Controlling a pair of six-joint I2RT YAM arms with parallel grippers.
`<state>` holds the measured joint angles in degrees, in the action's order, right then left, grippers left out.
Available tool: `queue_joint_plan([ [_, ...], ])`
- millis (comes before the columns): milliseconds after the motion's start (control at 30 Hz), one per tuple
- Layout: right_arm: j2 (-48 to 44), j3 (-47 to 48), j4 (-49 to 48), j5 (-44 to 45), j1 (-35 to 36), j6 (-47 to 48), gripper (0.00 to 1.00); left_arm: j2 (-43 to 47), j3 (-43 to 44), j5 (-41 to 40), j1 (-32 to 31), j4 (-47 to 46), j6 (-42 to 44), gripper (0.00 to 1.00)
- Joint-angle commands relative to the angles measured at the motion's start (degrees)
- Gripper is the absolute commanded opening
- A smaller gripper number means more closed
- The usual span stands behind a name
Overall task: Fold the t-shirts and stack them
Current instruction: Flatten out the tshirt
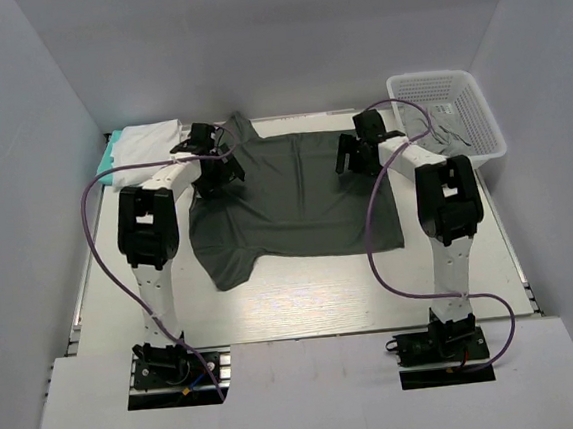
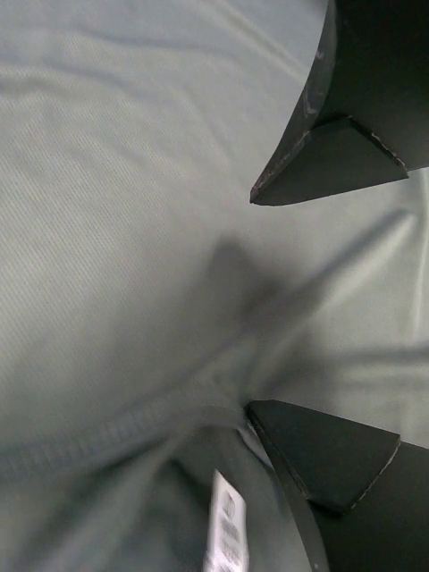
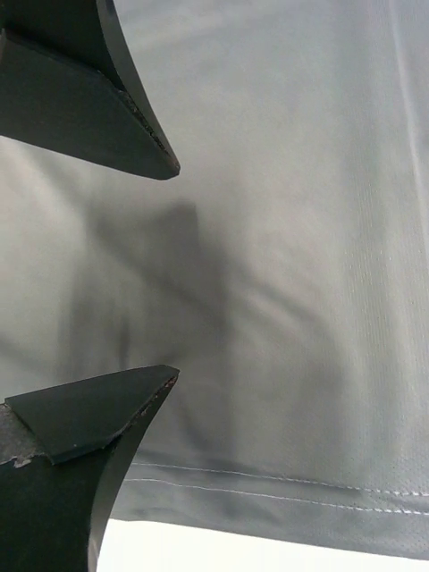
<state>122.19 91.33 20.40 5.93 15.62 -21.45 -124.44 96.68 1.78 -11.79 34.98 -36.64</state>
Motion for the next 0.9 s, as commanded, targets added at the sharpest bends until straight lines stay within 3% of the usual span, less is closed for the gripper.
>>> queue_joint_plan([
  [0,-11.23,-3.06,-3.34,-1.1,1.43,2.2,0.9,9.46,-2.63,-4.94,-0.68,1.67,3.33,1.0],
  [67,-15.9,-5.71,-4.66,-0.4,1.96,0.81,0.9,16.73,-9.1,-5.56,-0.69,1.67,3.33,1.0],
  [100,-19.32,-11.38,-5.37,-0.48,1.96,0.28,0.9,19.47,-12.19,-5.56,-0.69,1.15,2.38,1.0],
  [333,-37.8,-34.61,-7.49,-0.67,1.44,-9.12,0.9,47.06,-46.87,-3.63,-1.3,1.14,-7.64,1.0],
  [433,-43.49,-38.66,-1.61,2.41,1.43,-11.06,0.9,60.22,-57.44,-2.92,-2.62,1.75,-10.37,1.0],
  [567,-50.72,-43.33,0.69,3.82,1.26,-11.85,0.9,70.19,-63.63,0.05,-3.85,4.74,-10.91,1.0],
  [800,-56.97,-47.91,3.24,9.26,0.99,-13.44,0.9,66.09,-69.17,0.06,-5.43,-0.15,-11.61,0.86],
  [867,-56.89,-47.56,5.07,10.5,0.82,-13.35,0.9,63.72,-70.14,0.68,-5.96,-2.54,-11.61,0.73],
])
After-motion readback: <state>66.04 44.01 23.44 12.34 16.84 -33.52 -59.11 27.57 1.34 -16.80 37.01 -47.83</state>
